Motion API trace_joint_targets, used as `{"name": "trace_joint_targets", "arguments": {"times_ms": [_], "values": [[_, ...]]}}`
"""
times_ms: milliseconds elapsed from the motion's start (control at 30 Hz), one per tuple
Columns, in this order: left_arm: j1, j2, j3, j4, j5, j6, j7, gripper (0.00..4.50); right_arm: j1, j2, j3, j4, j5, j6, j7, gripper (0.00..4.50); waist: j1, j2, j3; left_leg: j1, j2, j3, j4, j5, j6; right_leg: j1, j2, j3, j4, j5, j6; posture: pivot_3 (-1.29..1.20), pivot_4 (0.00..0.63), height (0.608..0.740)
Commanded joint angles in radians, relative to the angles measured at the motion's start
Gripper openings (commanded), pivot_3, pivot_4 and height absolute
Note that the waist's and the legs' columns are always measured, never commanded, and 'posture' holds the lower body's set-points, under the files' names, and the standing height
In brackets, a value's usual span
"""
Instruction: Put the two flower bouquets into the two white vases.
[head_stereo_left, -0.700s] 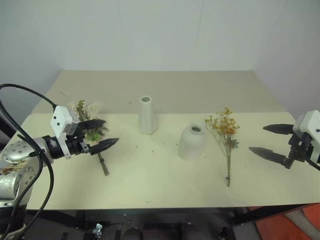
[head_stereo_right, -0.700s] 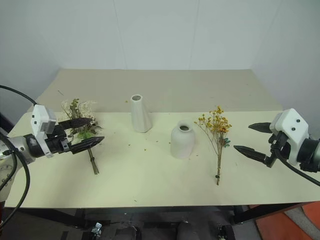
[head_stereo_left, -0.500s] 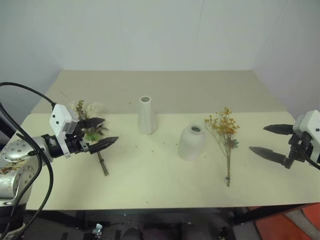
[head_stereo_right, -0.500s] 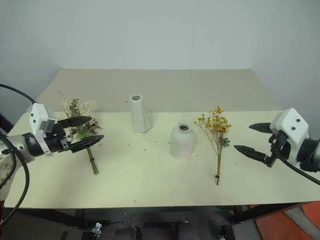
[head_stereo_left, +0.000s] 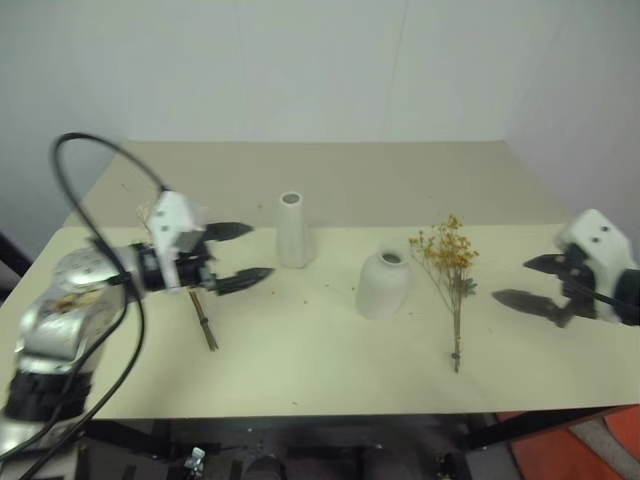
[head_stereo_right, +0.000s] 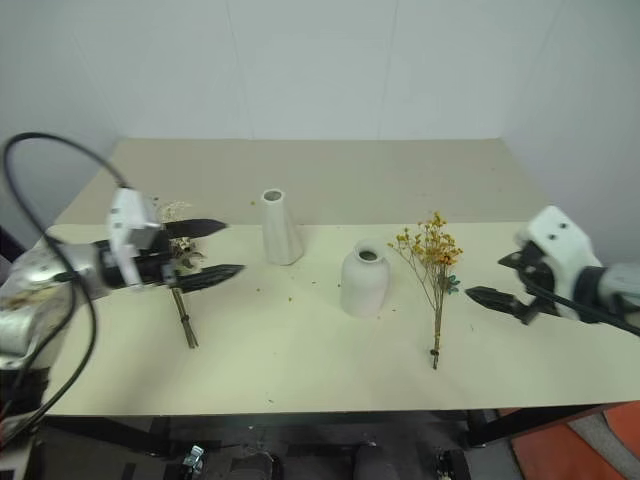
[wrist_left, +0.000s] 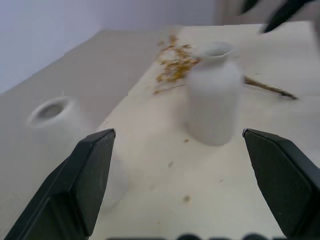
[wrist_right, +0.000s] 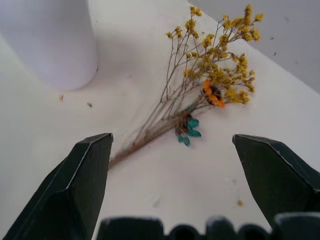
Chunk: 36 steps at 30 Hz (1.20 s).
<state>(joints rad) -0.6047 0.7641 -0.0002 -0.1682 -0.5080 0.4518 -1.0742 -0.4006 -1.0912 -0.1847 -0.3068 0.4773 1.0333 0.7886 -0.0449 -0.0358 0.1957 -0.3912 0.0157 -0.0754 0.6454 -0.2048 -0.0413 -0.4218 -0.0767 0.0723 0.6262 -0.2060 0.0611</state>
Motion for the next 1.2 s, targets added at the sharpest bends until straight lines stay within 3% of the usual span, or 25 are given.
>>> {"name": "trace_joint_targets", "arguments": {"times_ms": [33, 233, 467, 800, 900, 1200], "values": [[-0.091, -0.041, -0.078, 0.073, 0.061, -0.074, -0.062, 4.46, -0.101, 0.056, 0.073, 0.009, -0.011, 0.195, -0.116, 4.50, -0.001, 0.000, 0.000, 0.000, 0.000, 0.000, -0.001, 0.000, 0.000, -0.001, 0.000, 0.000, 0.000, 0.000, 0.000, 0.00, 0.150, 0.740], [-0.185, -0.123, -0.163, 0.179, 0.126, -0.145, -0.124, 4.46, -0.176, 0.100, 0.093, 0.055, -0.006, 0.345, -0.176, 4.50, 0.004, 0.000, 0.000, -0.008, -0.001, -0.001, 0.000, 0.000, 0.001, -0.005, -0.001, -0.001, -0.002, 0.005, -0.007, 0.00, 0.150, 0.740], [-0.178, -0.165, -0.170, 0.229, 0.163, -0.202, -0.155, 4.46, -0.220, 0.198, 0.096, 0.095, -0.001, 0.473, -0.232, 4.50, -0.003, 0.000, 0.000, -0.006, -0.001, -0.001, 0.001, 0.000, 0.001, -0.004, 0.000, -0.001, -0.001, 0.004, -0.006, 0.00, 0.150, 0.740], [-0.112, -0.165, -0.145, 0.170, 0.166, -0.181, -0.123, 4.46, -0.274, 0.287, 0.152, 0.267, -0.068, 0.409, -0.288, 4.50, 0.001, 0.000, 0.000, -0.006, -0.001, -0.001, 0.001, 0.000, 0.001, -0.004, -0.001, -0.001, -0.001, 0.005, -0.007, 0.00, 0.150, 0.740], [-0.085, -0.153, -0.136, 0.136, 0.156, -0.166, -0.115, 4.50, -0.292, 0.296, 0.175, 0.318, -0.083, 0.392, -0.286, 3.94, 0.001, 0.000, 0.000, -0.006, -0.001, -0.002, 0.001, 0.000, 0.001, -0.004, -0.001, -0.001, -0.001, 0.005, -0.007, 0.00, 0.150, 0.740], [-0.046, -0.141, -0.113, 0.087, 0.149, -0.134, -0.081, 4.50, -0.335, 0.327, 0.207, 0.358, -0.105, 0.382, -0.296, 0.70, -0.002, 0.000, 0.000, -0.005, -0.001, -0.002, 0.001, 0.000, 0.001, -0.004, 0.000, -0.001, 0.000, 0.005, -0.007, 0.00, 0.150, 0.740]]}}
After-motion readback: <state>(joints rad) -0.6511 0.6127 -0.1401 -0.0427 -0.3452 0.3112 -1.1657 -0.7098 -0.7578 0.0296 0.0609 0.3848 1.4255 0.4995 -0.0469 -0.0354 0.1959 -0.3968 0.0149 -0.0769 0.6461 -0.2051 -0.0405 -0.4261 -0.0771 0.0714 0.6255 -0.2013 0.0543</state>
